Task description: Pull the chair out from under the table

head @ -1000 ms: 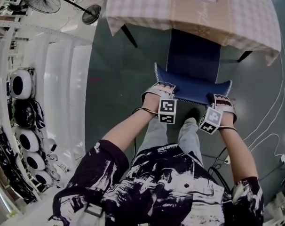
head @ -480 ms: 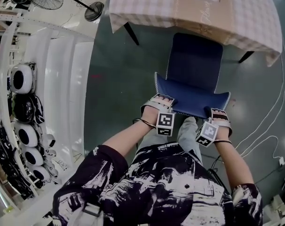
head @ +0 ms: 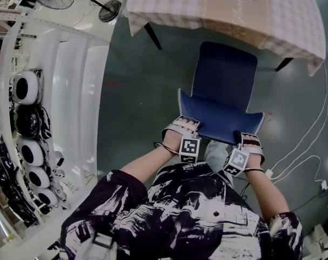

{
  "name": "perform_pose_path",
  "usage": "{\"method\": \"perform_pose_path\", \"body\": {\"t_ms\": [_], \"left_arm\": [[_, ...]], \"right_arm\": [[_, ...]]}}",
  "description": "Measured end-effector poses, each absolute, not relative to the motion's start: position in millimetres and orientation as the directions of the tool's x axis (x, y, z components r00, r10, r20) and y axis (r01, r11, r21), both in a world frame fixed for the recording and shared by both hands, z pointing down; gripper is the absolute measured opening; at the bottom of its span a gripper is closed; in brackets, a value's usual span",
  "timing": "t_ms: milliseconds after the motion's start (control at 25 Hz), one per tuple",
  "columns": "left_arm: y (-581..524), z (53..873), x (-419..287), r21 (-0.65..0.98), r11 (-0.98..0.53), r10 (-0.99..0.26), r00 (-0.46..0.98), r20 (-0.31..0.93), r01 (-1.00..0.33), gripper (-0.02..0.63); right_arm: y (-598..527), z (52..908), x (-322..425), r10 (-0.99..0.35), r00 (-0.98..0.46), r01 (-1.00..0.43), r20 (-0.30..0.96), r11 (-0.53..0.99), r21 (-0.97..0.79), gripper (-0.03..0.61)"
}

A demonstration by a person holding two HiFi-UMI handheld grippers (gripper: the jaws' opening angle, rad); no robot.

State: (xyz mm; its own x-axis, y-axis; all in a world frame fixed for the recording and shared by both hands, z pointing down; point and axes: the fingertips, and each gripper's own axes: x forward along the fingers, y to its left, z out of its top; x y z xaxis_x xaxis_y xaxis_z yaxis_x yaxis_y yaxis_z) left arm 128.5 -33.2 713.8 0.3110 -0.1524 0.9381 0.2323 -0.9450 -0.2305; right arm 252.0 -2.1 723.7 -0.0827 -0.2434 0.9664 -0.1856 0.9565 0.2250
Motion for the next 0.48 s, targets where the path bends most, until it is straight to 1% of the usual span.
{"method": "perform_pose_path", "body": {"t_ms": [480], "left_arm": [[2.9,714.0,124.2,-0.210,-0.951,-0.138,0.298,0.945,0.228,0.104]], "right_arm": [[31.0,722.3,249.6,-0.231,-0.080,-0.166,0.970,0.962,0.216,0.126]]}}
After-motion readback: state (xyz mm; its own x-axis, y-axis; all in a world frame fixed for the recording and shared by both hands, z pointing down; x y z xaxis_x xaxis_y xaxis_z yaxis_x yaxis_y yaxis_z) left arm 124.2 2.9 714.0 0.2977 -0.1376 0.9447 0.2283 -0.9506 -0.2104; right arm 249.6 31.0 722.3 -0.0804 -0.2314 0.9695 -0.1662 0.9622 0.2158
